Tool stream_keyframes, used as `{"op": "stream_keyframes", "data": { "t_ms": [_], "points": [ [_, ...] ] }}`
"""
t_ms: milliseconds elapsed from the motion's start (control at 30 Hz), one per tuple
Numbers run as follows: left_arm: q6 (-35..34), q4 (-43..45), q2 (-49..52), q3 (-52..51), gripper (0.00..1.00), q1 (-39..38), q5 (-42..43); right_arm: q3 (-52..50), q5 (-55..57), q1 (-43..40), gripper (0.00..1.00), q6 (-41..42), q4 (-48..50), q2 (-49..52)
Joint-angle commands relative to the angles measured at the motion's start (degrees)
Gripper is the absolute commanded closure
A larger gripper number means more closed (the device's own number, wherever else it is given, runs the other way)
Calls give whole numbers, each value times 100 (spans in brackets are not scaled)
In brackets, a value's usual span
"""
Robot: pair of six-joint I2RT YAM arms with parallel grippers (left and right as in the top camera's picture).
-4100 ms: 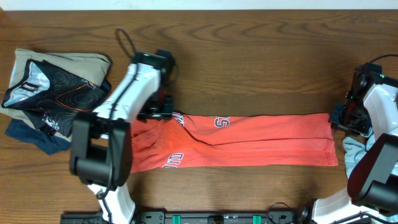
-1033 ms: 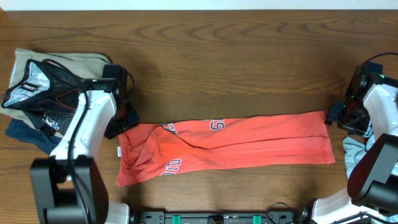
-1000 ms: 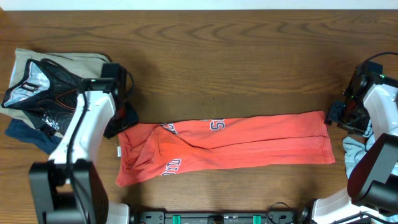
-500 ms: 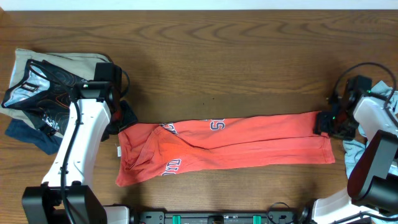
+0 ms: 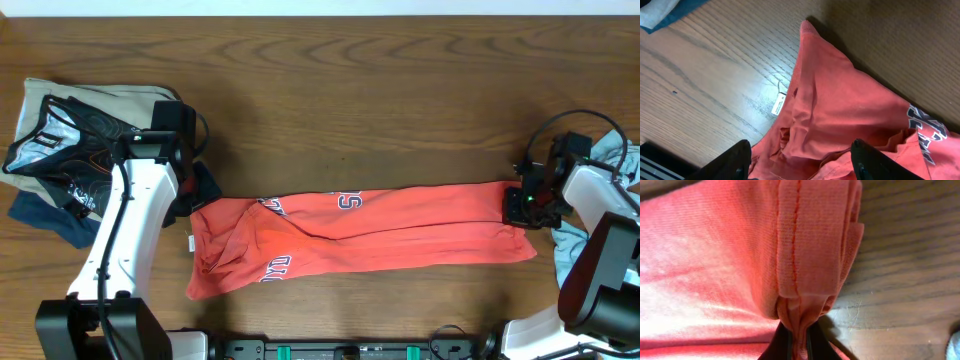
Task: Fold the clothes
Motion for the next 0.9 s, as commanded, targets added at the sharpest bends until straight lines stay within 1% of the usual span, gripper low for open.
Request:
{"op": "stream_keyframes", "data": {
  "t_ms": [0, 100, 233, 300, 400, 500, 700, 867],
  "points": [
    [11, -42, -26, 79, 34, 4, -70, 448, 94, -74, 99, 229, -173, 79],
    [11, -42, -26, 79, 35, 4, -70, 1001, 262, -74, 99, 223, -533, 81],
    [11, -59, -26, 79, 35, 4, -70, 1735, 949, -74, 99, 234, -1093, 79],
    [11, -57, -26, 79, 35, 4, -70, 2065, 1163, -72, 99, 431, -1394, 79],
    [11, -59, -26, 79, 35, 4, -70, 2382, 1058, -26, 99, 485, -1687, 79],
    [11, -76, -26, 76, 34, 4, -70, 2524, 623, 170, 99, 481, -1860, 79],
    [11, -76, -26, 0, 35, 4, -68, 2529, 433, 1086, 99, 525, -2065, 79],
    [11, -55, -26, -138, 34, 4, -70, 2527, 280, 2133, 99, 833, -2065, 81]
  ]
}}
